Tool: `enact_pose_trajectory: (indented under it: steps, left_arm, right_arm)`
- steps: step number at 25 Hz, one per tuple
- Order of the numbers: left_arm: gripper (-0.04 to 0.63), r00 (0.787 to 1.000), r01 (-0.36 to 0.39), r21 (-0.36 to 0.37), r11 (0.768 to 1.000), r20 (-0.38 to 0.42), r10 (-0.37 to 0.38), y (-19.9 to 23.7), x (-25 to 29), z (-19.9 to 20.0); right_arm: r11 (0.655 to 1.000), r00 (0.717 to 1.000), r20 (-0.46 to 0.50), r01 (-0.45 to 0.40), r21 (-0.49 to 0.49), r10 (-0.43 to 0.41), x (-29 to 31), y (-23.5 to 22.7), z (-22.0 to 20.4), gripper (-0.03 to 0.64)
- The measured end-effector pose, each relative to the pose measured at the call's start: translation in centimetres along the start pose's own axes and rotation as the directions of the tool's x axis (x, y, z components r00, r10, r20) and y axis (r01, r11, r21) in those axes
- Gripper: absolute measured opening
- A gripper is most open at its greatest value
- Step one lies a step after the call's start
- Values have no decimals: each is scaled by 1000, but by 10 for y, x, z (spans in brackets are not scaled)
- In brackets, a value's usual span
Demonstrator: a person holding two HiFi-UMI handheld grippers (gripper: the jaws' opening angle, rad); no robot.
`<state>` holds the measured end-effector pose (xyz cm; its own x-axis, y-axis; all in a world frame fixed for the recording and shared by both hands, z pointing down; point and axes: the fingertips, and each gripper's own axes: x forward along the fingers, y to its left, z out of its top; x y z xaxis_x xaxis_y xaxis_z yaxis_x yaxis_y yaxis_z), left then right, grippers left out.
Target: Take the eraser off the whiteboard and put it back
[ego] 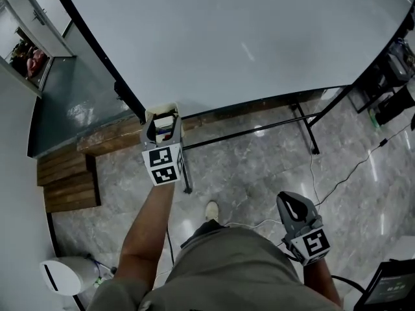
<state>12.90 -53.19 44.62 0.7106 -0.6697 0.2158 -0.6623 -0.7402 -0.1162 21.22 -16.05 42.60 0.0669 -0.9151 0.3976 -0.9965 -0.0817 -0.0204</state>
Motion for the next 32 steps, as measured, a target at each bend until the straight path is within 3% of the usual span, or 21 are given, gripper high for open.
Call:
enact_pose_trajectory:
  steps: [7,16,25,32]
  left_arm:
    - [275,998,9,11,1000,-59,-8,2,27,-30]
    - [275,991,22,9,1000,-131,-21,-1,42,-63]
    - [282,992,9,18,1000,-124,-7,-3,43,-67]
    - [325,993,-1,17,1000,-116,3,0,36,-60]
  right_arm:
    - [999,999,-19,42,15,-42,13,-5,3,11]
    - [999,999,-37,37,2,-37,34,-7,5,11]
    - [1000,999,-41,26,7,-25,44,-6,8,11]
    - [1000,999,-38,14,11,-14,42,-5,9,11]
